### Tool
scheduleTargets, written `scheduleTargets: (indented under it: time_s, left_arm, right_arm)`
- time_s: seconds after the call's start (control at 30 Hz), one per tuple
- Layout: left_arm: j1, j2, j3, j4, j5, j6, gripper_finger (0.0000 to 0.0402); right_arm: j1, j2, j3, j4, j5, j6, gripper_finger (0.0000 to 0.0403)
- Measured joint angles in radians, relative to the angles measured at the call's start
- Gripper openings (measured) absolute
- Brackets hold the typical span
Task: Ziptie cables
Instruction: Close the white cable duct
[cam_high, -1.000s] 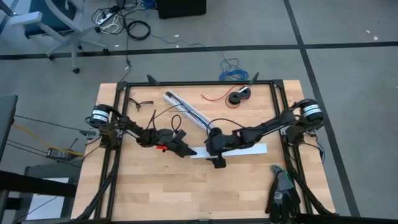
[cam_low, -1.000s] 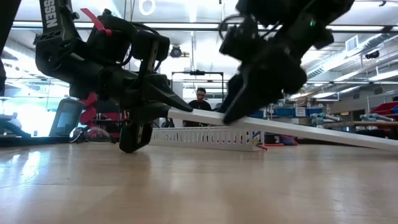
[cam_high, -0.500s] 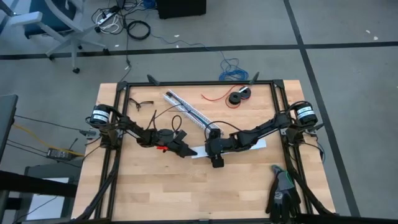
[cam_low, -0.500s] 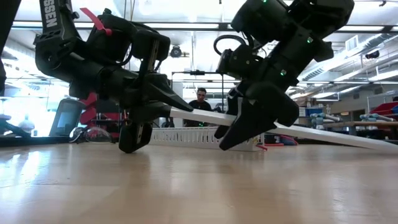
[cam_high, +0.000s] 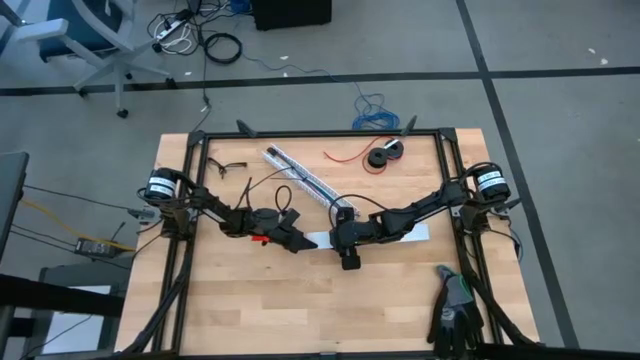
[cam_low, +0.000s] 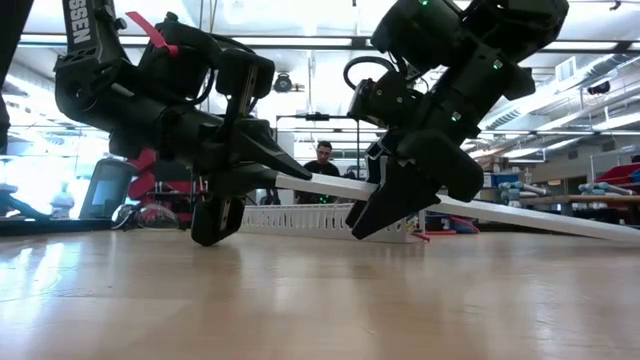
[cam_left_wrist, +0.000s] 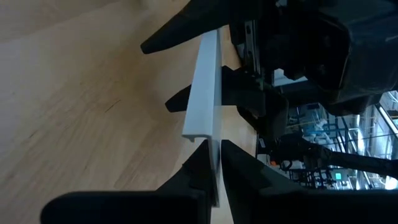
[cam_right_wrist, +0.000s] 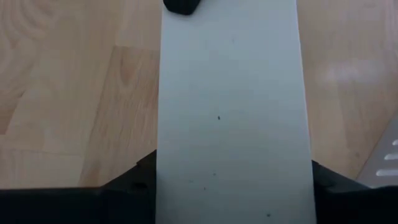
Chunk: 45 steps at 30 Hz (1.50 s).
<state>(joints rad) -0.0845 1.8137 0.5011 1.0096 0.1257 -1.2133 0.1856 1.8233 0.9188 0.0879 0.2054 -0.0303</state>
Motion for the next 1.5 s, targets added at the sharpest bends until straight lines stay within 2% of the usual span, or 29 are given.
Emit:
scheduleTargets:
  time_s: [0.23,0.43,0.53,0.73,0.83,1.03,1.27,1.5]
  left_arm:
    - [0.000,0.000,0.000,0.000,-0.001,0.005,0.0040]
    - [0.002,0.000,-0.002,0.029,-0.010,0.081,0.0051]
    - [0.001,0.000,-0.002,0.035,-0.010,0.098,0.0071]
    - [0.001,0.000,-0.002,0.036,-0.016,0.109,0.0126]
    - [0.002,0.000,-0.002,0.036,-0.020,0.125,0.0152]
    - [0.001,0.000,-0.001,0.035,-0.016,0.326,0.0173]
    - [0.022,-0.001,0.000,0.016,-0.020,0.442,0.0173]
    - [0.034,-0.001,0.001,-0.027,-0.019,0.580,0.0173]
  right_arm:
    - [0.000,-0.001,0.000,0.001,-0.012,0.002,0.0229]
    - [0.000,-0.002,0.000,0.000,-0.022,0.011,0.0206]
    - [-0.002,-0.003,0.000,0.001,-0.044,0.011,0.0203]
    - [-0.012,-0.003,0.000,-0.001,-0.112,0.038,0.0226]
    - [-0.016,-0.003,0.000,-0.001,-0.128,0.041,0.0221]
    - [-0.017,-0.003,0.000,-0.011,-0.148,0.066,0.0205]
    - [-0.018,-0.003,0.000,-0.057,-0.169,0.096,0.0224]
    - [-0.018,-0.003,0.000,-0.085,-0.177,0.120,0.0211]
